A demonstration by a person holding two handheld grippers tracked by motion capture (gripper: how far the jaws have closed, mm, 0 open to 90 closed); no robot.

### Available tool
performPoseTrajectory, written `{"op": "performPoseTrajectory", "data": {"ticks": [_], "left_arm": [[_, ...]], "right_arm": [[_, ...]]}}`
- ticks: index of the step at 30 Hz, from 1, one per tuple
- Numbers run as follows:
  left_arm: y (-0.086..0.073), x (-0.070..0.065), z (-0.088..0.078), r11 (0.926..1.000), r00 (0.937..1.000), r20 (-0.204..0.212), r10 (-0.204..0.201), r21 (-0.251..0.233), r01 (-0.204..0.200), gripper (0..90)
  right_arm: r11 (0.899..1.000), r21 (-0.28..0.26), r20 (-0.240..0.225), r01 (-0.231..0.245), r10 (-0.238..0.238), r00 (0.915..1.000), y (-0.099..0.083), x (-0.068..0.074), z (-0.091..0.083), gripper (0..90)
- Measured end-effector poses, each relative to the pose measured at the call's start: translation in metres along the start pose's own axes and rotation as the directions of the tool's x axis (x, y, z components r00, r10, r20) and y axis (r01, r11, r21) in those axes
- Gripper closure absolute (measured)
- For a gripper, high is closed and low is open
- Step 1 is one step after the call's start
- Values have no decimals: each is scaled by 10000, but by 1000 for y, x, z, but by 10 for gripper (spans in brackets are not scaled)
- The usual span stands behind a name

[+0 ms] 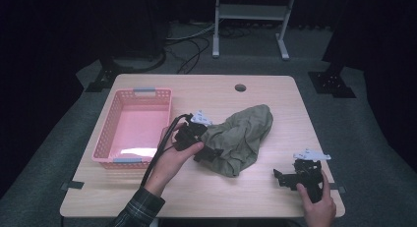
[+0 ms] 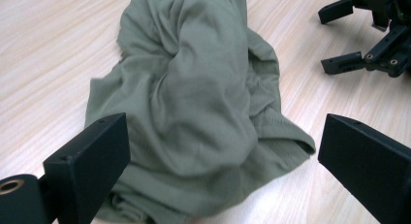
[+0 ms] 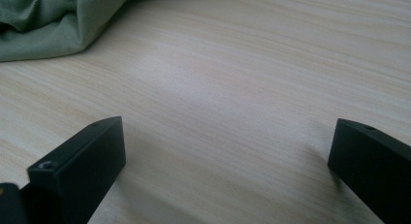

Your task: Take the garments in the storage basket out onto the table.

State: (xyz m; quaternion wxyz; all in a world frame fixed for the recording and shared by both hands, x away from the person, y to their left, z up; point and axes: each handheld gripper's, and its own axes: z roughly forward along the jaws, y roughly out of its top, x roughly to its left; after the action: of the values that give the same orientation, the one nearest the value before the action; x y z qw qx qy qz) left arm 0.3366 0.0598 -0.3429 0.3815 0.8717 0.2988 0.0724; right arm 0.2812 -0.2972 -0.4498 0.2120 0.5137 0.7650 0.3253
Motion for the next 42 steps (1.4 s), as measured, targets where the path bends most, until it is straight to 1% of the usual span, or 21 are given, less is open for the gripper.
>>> {"op": "performPoseTrajectory", "data": {"ticks": [7, 9, 15, 21, 28, 30, 33, 37, 42], "left_arm": [[-7, -4, -8, 10000, 10000, -75, 22, -20, -22, 38], [-10, -5, -10, 10000, 10000, -64, -29, -27, 29, 38], [-19, -9, -11, 9999, 10000, -88, -4, 138, 5, 38], [-29, -11, -7, 9993, 9999, -76, -91, 351, 94, 38], [-40, -12, -2, 9987, 9995, 10, -306, 411, 305, 38], [-44, -14, 0, 9984, 9997, -53, -251, 509, 253, 38], [-48, -15, 3, 9977, 9997, -39, -254, 624, 256, 38], [-55, -15, 6, 9967, 9993, -90, -362, 724, 367, 38], [-63, -15, 10, 9952, 9992, -119, -380, 895, 389, 38]], "right_arm": [[10000, 3, -2, 10, -10, 10000, 0, 0, 0, 0], [10000, 3, -2, 10, -10, 10000, 0, 0, 0, 0], [10000, 5, -4, 15, -15, 10000, 0, 0, 0, 0], [10000, 3, -2, 11, -11, 10000, 0, 0, 0, 0], [10000, 4, -1, 11, -11, 10000, 0, 0, 0, 0], [10000, 3, -1, 13, -13, 10000, 0, 0, 0, 0], [10000, 3, 0, 13, -13, 10000, 0, 0, 0, 0], [10000, 1, -2, 13, -13, 10000, 0, 0, 0, 0], [10000, 11, -1, 17, -17, 10000, 0, 0, 0, 0]]}}
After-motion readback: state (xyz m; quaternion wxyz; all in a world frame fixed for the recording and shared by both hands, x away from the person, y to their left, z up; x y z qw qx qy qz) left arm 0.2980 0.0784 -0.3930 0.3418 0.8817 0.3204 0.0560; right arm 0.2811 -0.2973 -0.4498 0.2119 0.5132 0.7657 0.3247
